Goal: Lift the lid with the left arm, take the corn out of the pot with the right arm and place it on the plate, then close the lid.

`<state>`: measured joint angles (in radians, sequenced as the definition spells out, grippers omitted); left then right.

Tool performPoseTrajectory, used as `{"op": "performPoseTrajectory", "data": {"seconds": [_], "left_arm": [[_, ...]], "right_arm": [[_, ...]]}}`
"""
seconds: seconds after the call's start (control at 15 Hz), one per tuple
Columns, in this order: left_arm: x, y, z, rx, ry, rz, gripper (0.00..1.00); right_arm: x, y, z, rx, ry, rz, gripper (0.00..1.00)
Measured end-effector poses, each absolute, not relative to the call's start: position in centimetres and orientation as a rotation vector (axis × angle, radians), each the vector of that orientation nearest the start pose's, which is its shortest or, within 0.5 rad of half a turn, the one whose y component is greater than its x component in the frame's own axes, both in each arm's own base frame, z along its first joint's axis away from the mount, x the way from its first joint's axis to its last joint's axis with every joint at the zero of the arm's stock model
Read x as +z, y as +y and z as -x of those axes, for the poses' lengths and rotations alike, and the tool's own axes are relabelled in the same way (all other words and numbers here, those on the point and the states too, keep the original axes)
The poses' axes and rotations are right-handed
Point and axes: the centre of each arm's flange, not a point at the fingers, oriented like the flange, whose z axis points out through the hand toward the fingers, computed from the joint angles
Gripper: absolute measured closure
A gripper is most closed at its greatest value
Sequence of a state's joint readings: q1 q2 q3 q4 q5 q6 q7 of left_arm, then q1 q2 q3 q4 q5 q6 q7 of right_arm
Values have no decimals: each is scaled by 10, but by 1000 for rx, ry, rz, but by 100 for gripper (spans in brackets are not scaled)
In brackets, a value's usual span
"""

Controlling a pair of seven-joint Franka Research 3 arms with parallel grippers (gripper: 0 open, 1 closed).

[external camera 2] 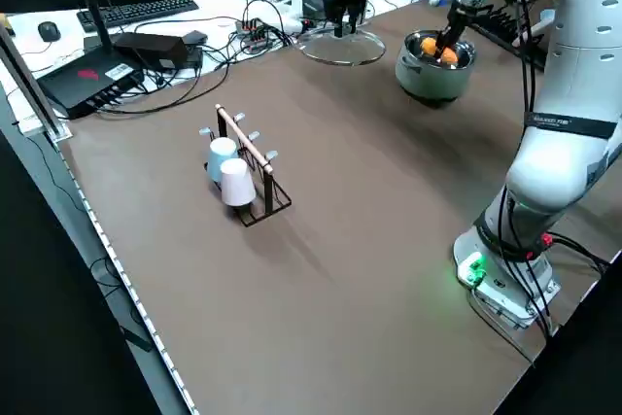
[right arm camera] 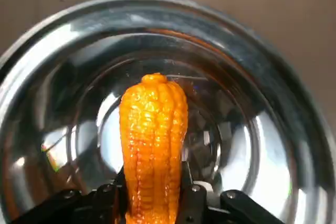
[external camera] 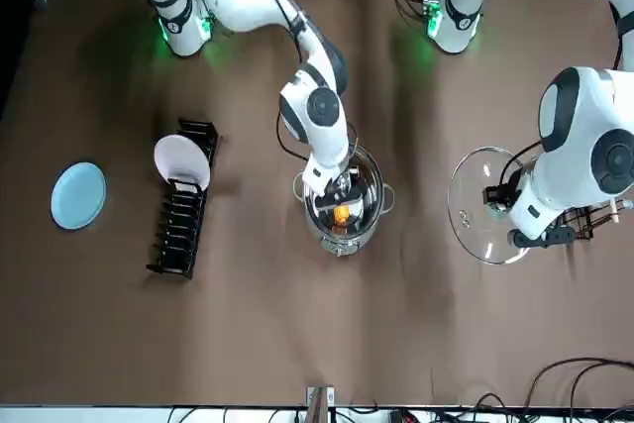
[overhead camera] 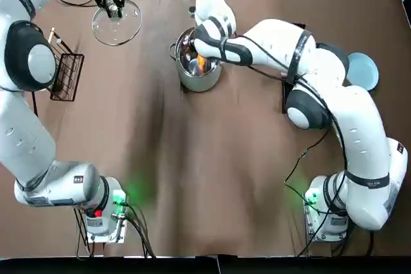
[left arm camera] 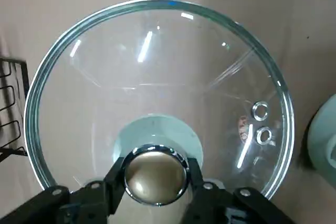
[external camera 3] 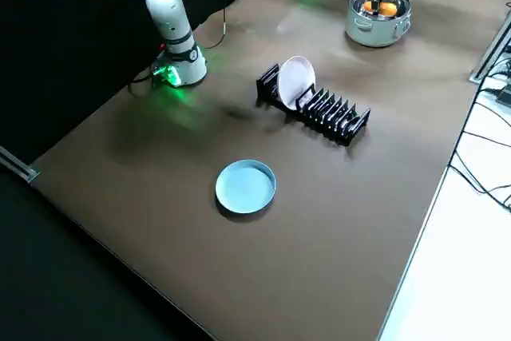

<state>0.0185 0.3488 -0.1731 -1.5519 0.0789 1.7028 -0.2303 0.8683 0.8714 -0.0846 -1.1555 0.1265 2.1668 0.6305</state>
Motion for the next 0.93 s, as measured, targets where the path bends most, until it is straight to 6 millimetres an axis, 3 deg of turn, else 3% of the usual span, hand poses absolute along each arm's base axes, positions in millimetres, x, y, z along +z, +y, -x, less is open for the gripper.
{"op": "performPoseTrajectory", "data": {"seconds": [0.27, 0.47, 0.6, 0.73, 0.93], "left_arm": [[439, -79, -636, 277, -95, 3075, 49], [454, -92, -632, 244, -91, 3083, 49], [465, -121, -624, 227, -122, 3089, 49], [472, -164, -612, 218, -147, 3098, 49], [475, -235, -587, 219, -173, 3104, 49]], "right_arm": [[338, 554, -532, -59, -177, 3031, 61], [380, 522, -550, -21, -110, 3037, 61], [412, 490, -565, 21, -91, 3032, 61], [452, 448, -583, 67, -105, 2986, 61], [506, 361, -610, 121, -134, 2952, 61]]}}
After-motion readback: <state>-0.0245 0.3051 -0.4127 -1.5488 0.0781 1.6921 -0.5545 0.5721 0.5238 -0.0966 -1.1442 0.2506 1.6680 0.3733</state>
